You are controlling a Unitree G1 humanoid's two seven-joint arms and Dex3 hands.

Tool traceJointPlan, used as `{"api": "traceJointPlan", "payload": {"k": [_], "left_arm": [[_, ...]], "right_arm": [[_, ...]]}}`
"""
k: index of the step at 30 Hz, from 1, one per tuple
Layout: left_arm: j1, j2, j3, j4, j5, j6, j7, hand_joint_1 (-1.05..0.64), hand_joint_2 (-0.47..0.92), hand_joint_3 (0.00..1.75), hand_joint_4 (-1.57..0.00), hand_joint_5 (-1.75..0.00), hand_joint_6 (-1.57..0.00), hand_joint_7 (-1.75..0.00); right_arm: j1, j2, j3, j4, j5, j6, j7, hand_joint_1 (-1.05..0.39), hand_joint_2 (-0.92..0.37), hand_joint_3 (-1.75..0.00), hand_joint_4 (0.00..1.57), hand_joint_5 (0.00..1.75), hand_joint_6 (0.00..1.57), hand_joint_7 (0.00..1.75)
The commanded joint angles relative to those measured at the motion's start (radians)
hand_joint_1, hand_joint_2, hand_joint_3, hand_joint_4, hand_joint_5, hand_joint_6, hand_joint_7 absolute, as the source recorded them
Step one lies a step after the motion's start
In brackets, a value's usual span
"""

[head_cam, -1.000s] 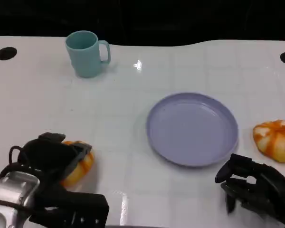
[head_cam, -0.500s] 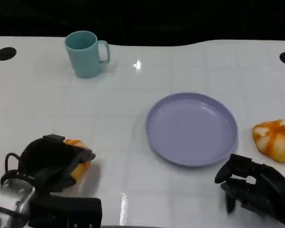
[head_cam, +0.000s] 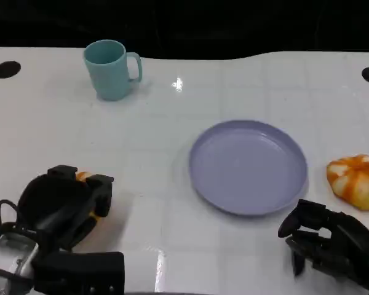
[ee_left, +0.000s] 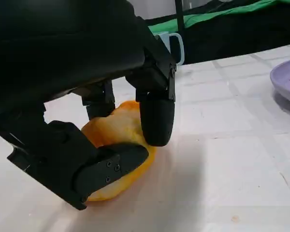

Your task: Grasp the bread from the table and place it into the plate.

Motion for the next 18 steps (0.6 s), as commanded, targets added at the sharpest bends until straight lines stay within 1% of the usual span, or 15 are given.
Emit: {"api": "traceJointPlan", "payload": {"k": [1,8,12,14,18], "left_arm": [[-0.018,0.012,0.0,0.024,-0.015,-0.014,0.026,-0.17,0.47,1.31,-0.75,-1.75,-0.53,-1.75],[-0.023,0.016,0.001,0.041,-0.029,-0.046,0.047,-0.18,0.48,1.31,-0.74,-1.75,-0.54,-1.75],[0.001,0.017,0.023,-0.036,-0.08,-0.068,0.024,-0.17,0.48,1.36,-0.73,-1.75,-0.55,-1.75],[0.005,0.022,0.027,-0.05,-0.1,-0.09,0.025,-0.14,0.43,1.46,-0.73,-1.75,-0.56,-1.75],[0.012,0.025,0.047,-0.105,-0.153,-0.105,-0.028,-0.16,0.41,1.56,-0.75,-1.75,-0.58,-1.75]], "right_arm": [[0.022,-0.014,0.0,0.003,-0.007,0.032,-0.004,-0.51,-0.92,-0.28,0.65,1.75,0.66,1.39],[0.02,-0.012,-0.001,0.012,-0.006,0.023,0.0,-0.49,-0.92,-0.29,0.66,1.75,0.66,1.4],[0.017,-0.011,-0.002,0.02,-0.005,0.015,0.0,-0.5,-0.92,-0.28,0.66,1.75,0.66,1.41],[0.015,-0.01,-0.003,0.023,-0.001,0.019,0.005,-0.5,-0.92,-0.28,0.66,1.75,0.66,1.41],[0.013,-0.009,-0.005,0.029,0.0,0.011,0.007,-0.5,-0.92,-0.28,0.67,1.75,0.66,1.41]]}}
